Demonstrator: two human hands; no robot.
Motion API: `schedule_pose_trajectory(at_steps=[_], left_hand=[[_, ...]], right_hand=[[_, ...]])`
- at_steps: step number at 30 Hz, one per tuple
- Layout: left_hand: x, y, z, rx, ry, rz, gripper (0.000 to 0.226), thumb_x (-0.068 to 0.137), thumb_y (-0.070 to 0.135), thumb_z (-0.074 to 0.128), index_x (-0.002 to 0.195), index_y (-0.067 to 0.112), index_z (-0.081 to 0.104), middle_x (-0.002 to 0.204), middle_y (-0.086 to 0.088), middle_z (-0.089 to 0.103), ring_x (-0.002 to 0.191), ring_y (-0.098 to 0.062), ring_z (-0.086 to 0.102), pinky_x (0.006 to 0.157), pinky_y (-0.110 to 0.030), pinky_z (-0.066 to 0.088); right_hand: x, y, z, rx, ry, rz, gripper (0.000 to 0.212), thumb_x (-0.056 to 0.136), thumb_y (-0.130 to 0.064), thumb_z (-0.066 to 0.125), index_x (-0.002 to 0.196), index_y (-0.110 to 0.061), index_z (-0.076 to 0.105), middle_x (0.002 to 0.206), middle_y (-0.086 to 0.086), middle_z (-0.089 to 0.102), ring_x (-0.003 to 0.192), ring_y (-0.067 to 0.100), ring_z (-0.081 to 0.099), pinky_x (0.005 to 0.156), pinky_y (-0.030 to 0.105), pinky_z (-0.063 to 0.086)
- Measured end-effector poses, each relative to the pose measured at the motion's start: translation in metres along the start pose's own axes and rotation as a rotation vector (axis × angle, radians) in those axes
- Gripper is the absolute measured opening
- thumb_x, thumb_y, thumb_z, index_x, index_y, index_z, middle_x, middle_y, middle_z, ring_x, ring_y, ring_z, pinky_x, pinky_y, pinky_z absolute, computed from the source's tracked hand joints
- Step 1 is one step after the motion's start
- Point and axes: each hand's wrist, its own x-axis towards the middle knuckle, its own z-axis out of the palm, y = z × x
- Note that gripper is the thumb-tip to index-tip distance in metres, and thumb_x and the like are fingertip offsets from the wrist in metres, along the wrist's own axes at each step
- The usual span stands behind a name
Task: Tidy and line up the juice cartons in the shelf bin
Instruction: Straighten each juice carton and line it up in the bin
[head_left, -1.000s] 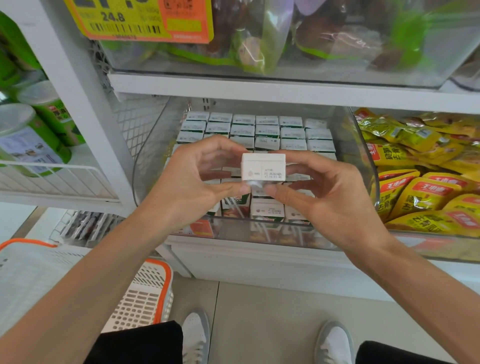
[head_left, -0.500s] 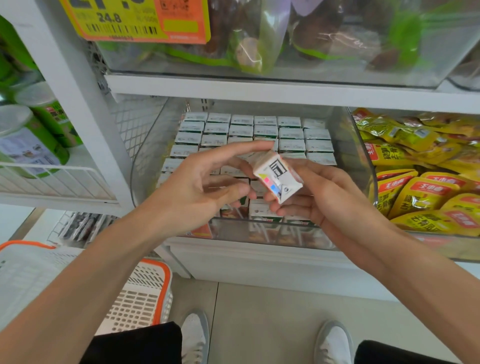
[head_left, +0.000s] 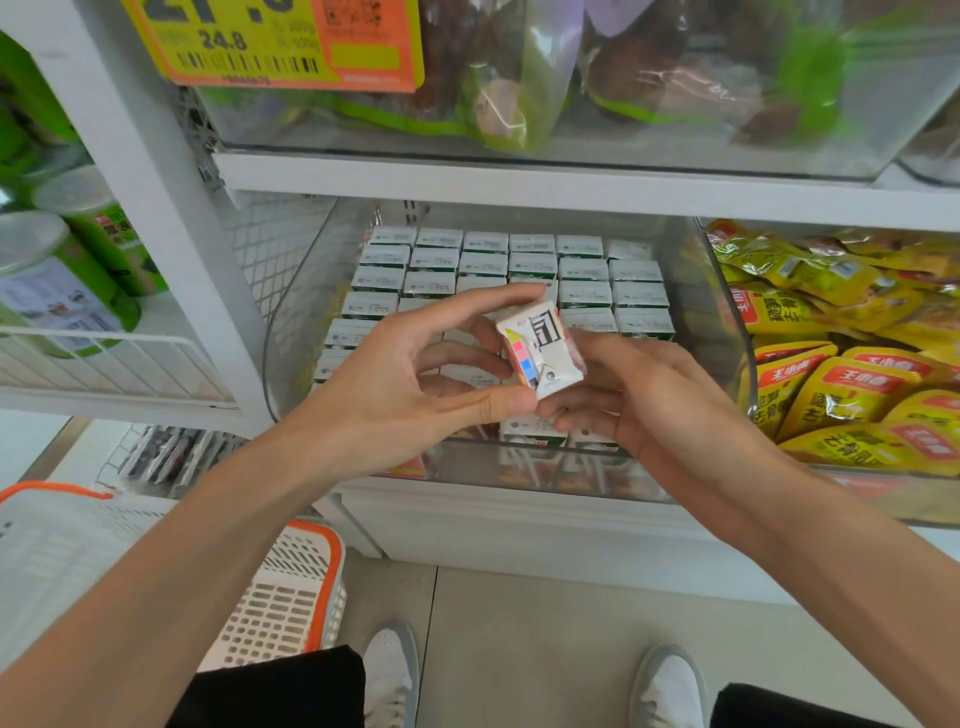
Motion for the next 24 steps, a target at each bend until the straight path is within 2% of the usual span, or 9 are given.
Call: schedule_pose_trajectory(at_steps=[2, 5, 8, 10, 13, 15, 19, 21, 24], left_hand=[[-0.001, 0.000, 0.001, 0.026, -0.029, 0.009, 0.071, 0.081, 0.025, 0.085, 0.145, 0.043, 0.057, 0.128, 0.013, 0.068, 0.120, -0.012, 0.068, 0.100, -0.031, 0.058], [-0.001, -0.001, 0.001, 0.083, -0.062, 0.034, 0.079, 0.082, 0.012, 0.087, 0.148, 0.041, 0.055, 0.132, 0.017, 0.064, 0.127, -0.012, 0.064, 0.107, -0.035, 0.054], [0.001, -0.004, -0.002, 0.064, -0.070, 0.024, 0.095, 0.075, 0.019, 0.092, 0.153, 0.045, 0.045, 0.133, 0.015, 0.063, 0.127, -0.013, 0.065, 0.107, -0.032, 0.054], [0.002, -0.004, -0.003, 0.066, -0.035, 0.010, 0.100, 0.070, 0.032, 0.094, 0.154, 0.046, 0.042, 0.133, 0.015, 0.066, 0.125, -0.008, 0.065, 0.107, -0.026, 0.051], [0.003, -0.002, -0.003, 0.105, 0.030, 0.017, 0.087, 0.072, 0.045, 0.090, 0.150, 0.039, 0.052, 0.134, 0.017, 0.068, 0.124, -0.005, 0.066, 0.106, -0.035, 0.055], [0.002, 0.000, -0.002, 0.121, 0.078, 0.036, 0.077, 0.074, 0.050, 0.090, 0.143, 0.033, 0.060, 0.133, 0.018, 0.069, 0.123, -0.005, 0.067, 0.105, -0.038, 0.055], [-0.001, 0.004, -0.004, 0.129, 0.164, 0.068, 0.057, 0.075, 0.037, 0.092, 0.128, 0.029, 0.072, 0.118, 0.017, 0.076, 0.109, -0.006, 0.073, 0.095, -0.030, 0.060], [-0.004, 0.002, -0.012, 0.119, 0.168, 0.064, 0.048, 0.079, 0.025, 0.090, 0.124, 0.028, 0.075, 0.113, 0.017, 0.078, 0.105, -0.004, 0.075, 0.090, -0.021, 0.059], [-0.010, 0.000, -0.028, 0.103, 0.141, 0.027, 0.046, 0.081, 0.012, 0.086, 0.123, 0.028, 0.075, 0.113, 0.017, 0.078, 0.107, -0.002, 0.074, 0.089, -0.015, 0.057]], right_hand=[[0.001, -0.002, 0.000, 0.047, 0.004, 0.031, 0.038, 0.105, -0.040, 0.058, 0.117, -0.008, 0.073, 0.094, 0.017, 0.081, 0.075, 0.022, 0.077, 0.063, 0.024, 0.059], [-0.001, -0.002, -0.001, -0.055, -0.031, 0.014, 0.049, 0.094, -0.057, 0.067, 0.124, -0.018, 0.070, 0.100, 0.014, 0.081, 0.086, 0.024, 0.079, 0.070, 0.025, 0.060], [-0.004, 0.002, -0.001, -0.090, -0.005, -0.056, 0.045, 0.091, -0.038, 0.080, 0.128, -0.025, 0.059, 0.102, 0.009, 0.082, 0.091, 0.026, 0.080, 0.083, 0.033, 0.062], [-0.005, 0.004, 0.000, -0.124, 0.010, -0.133, 0.052, 0.087, -0.025, 0.085, 0.129, -0.033, 0.055, 0.103, 0.003, 0.082, 0.097, 0.020, 0.080, 0.087, 0.030, 0.064], [-0.004, 0.005, 0.003, -0.252, 0.051, -0.309, 0.073, 0.077, -0.021, 0.092, 0.137, -0.037, 0.054, 0.106, 0.001, 0.080, 0.100, 0.012, 0.077, 0.084, 0.025, 0.062], [-0.003, 0.006, 0.006, -0.399, 0.078, -0.443, 0.075, 0.073, -0.027, 0.092, 0.140, -0.031, 0.057, 0.111, -0.002, 0.077, 0.103, 0.013, 0.074, 0.085, 0.028, 0.062], [-0.001, 0.012, 0.017, -0.504, 0.082, -0.554, 0.061, 0.071, -0.038, 0.090, 0.126, -0.032, 0.065, 0.111, -0.014, 0.074, 0.103, 0.009, 0.072, 0.083, 0.027, 0.062], [0.001, 0.011, 0.020, -0.487, 0.055, -0.537, 0.060, 0.067, -0.048, 0.090, 0.121, -0.035, 0.065, 0.111, -0.012, 0.072, 0.098, 0.010, 0.071, 0.080, 0.027, 0.062], [0.006, 0.009, 0.017, -0.519, 0.005, -0.512, 0.048, 0.076, -0.041, 0.087, 0.121, -0.033, 0.069, 0.118, -0.010, 0.072, 0.096, 0.011, 0.072, 0.082, 0.028, 0.063]])
